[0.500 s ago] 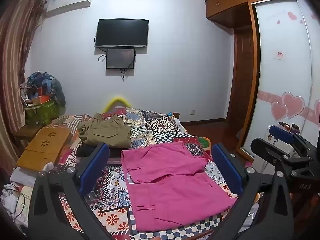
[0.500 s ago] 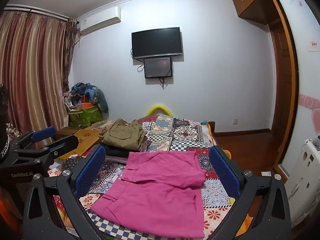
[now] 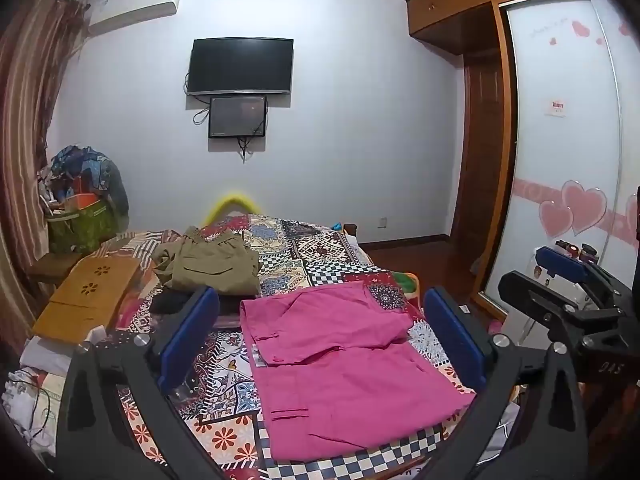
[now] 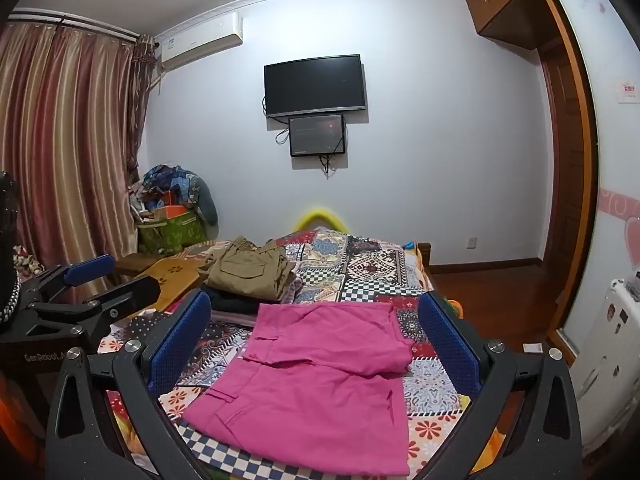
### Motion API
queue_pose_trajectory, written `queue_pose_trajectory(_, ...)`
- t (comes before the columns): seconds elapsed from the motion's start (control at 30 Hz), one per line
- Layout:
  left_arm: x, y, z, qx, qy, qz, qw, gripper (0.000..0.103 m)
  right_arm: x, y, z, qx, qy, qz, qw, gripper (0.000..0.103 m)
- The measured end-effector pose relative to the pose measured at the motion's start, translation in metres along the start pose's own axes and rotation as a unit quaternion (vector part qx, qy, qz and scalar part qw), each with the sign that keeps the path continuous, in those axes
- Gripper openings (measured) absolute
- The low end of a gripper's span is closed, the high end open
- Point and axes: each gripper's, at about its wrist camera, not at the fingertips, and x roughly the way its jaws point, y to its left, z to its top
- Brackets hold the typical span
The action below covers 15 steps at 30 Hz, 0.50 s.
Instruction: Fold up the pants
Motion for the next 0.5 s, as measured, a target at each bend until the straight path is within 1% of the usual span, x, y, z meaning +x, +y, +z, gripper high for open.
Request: queue_pose_trajectory(0.5, 0.0034, -0.0054, -0.0012, 0.006, -0.001, 0.013, 0.9999, 0.103, 0.0032, -0.0023, -0.0021, 0.0, 0.001, 0.002, 1.0, 0.103)
